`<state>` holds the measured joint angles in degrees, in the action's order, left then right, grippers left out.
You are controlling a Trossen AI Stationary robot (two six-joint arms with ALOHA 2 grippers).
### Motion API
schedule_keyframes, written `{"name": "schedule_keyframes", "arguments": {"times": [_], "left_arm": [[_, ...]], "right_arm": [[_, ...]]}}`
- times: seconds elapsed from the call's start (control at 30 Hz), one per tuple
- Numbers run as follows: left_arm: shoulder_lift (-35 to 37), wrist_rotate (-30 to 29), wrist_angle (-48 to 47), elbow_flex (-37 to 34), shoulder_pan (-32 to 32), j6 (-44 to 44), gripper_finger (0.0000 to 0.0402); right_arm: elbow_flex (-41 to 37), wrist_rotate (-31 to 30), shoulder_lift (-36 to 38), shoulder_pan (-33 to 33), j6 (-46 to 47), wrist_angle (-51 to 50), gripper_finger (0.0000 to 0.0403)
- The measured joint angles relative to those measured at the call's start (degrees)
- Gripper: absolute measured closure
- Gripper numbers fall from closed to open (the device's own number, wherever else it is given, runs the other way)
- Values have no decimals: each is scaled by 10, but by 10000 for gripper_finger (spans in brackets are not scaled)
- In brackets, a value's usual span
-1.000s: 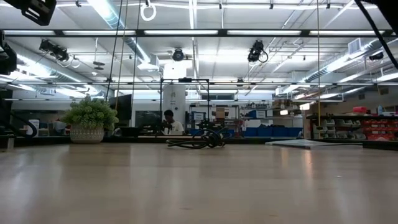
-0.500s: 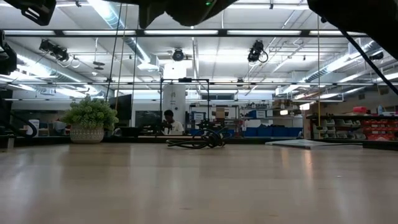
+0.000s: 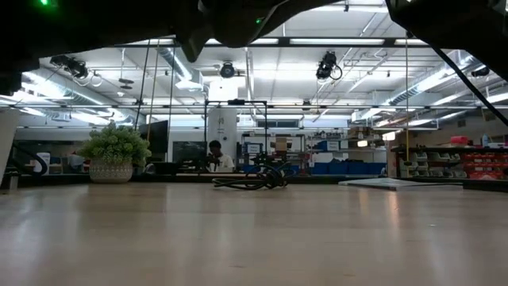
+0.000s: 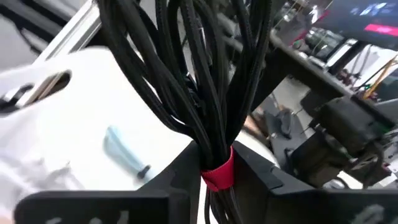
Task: Pick and place USB-C Cables
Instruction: Put the bottom black charger cable into the white bin
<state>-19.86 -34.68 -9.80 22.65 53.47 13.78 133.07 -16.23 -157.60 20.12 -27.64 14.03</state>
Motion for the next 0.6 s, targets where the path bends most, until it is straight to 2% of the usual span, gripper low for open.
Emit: {"name": "schedule_keyframes", "arguments": {"times": [0.4,0.6], "left_arm": [[0,0,0,0,0,1,230],[0,0,0,0,0,1,230]], "right_arm": [[0,8,0,1,26,-36,245],[-1,11,11,8,39,-60,221]]}}
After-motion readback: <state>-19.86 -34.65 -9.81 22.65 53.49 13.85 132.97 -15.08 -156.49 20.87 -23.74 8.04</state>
